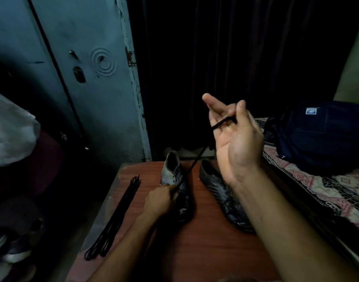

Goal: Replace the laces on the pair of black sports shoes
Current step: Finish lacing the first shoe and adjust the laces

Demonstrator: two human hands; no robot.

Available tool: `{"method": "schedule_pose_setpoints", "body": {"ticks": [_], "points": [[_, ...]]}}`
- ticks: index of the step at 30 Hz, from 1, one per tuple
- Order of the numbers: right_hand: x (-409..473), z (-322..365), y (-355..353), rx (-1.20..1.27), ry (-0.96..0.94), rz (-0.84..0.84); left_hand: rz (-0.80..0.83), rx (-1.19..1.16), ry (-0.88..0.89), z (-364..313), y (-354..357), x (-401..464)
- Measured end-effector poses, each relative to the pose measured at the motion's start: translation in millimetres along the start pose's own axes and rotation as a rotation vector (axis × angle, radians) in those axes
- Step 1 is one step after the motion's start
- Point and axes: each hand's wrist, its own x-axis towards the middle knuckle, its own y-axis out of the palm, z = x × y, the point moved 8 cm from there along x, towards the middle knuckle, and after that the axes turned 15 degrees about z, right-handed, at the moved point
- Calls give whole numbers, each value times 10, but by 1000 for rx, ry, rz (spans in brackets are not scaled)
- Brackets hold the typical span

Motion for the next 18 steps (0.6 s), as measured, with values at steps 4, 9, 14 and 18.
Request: {"method": "schedule_pose_setpoints", "body": {"ticks": [4, 9, 14, 18], "points": [[-33, -89, -291, -622, -121, -82, -7, 5, -26, -6, 0, 14], [-98, -307, -252, -1363, -274, 236, -31, 35, -49, -67, 20, -11], [-15, -473, -237, -1776, -201, 442, 1, 65, -45, -69, 60, -30], [-16, -382, -92, -1831, -305, 510, -10, 101, -38, -84, 81, -46]]}}
